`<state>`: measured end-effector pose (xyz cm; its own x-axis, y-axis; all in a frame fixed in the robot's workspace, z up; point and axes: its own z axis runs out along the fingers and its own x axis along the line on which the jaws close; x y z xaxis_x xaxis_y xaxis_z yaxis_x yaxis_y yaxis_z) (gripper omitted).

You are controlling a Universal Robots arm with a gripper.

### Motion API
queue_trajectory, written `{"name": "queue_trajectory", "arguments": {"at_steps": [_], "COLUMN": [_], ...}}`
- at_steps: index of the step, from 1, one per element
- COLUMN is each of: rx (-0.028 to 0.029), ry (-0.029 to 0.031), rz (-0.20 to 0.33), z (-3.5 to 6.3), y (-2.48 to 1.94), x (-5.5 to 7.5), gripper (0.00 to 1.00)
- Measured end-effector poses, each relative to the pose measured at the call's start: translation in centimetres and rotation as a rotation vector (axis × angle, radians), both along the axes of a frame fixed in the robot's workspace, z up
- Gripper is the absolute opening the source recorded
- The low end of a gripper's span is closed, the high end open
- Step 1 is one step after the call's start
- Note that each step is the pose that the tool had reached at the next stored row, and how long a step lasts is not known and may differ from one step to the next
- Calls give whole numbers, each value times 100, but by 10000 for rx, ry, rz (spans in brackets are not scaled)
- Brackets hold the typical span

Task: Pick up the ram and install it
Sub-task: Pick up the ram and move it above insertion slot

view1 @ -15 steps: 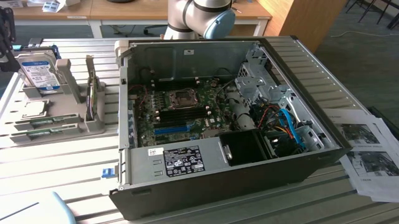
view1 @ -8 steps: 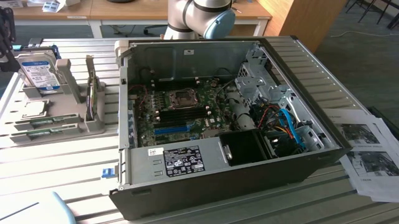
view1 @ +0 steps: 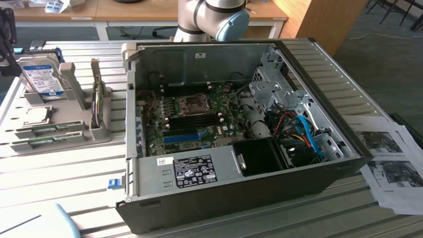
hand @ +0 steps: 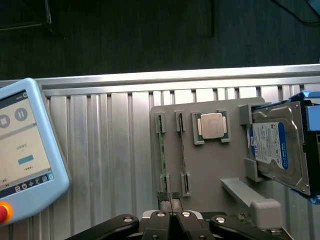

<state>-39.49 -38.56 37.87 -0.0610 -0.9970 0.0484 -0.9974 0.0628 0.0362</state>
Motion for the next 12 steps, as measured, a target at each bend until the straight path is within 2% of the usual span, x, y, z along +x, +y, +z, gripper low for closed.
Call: {"name": "queue_trajectory", "arguments": {"at_steps": [12], "rx": [0], "ry": [-18], "rz": [1279], "z": [-4], "y": [0], "x": [0], "gripper": [9]}}
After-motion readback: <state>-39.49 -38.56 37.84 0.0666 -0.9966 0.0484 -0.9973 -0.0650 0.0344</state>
